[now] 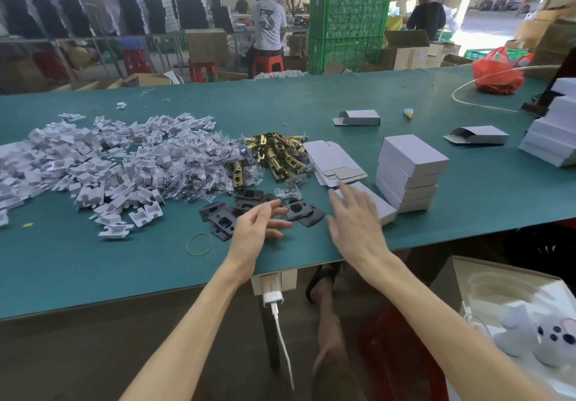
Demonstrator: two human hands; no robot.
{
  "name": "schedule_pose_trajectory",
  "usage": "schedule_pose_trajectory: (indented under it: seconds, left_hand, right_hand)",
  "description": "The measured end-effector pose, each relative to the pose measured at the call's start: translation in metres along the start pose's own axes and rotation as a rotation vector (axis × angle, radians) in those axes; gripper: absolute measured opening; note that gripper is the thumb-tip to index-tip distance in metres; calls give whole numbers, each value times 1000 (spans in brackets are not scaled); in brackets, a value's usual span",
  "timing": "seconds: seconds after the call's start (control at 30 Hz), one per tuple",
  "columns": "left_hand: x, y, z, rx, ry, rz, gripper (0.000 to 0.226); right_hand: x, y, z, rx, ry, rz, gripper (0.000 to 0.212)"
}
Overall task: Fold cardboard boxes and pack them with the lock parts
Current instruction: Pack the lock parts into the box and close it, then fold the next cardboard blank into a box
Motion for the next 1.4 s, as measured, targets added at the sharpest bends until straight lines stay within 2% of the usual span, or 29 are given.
schedule_pose_trajectory:
  seconds: [0.07, 0.13, 0.53, 0.87, 1.17, 1.4]
  left_hand:
    - [0, -1, 0, 5, 0, -6, 31]
    - [0, -1, 0, 10, -2, -13, 31]
    - [-1, -2, 0, 3, 5, -46, 32]
    - [0, -2, -1, 4, -2, -21, 31]
    - [1, -2, 0, 13, -3, -24, 30]
    - [0, -3, 0, 6, 12, -40, 31]
  right_hand:
    - [7, -15, 2, -56, -41, -232, 52]
    - [14, -13, -1, -10, -100, -361, 51]
    - [22, 31, -33, 147, -152, -451, 55]
    - [23, 45, -32, 121, -174, -405, 51]
    - [24, 32, -41, 104, -120, -399, 51]
    - [18, 21, -85, 43, -103, -149, 56]
Point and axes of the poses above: each hand's wrist, its own z-axis away from the middle knuckle, its own x-axis out of the palm, y = z × x, the point moved 4 cm from there along -z, towards the middle knuckle, and after that the axes turned 3 degrees about -x, right-handed, at the moved point
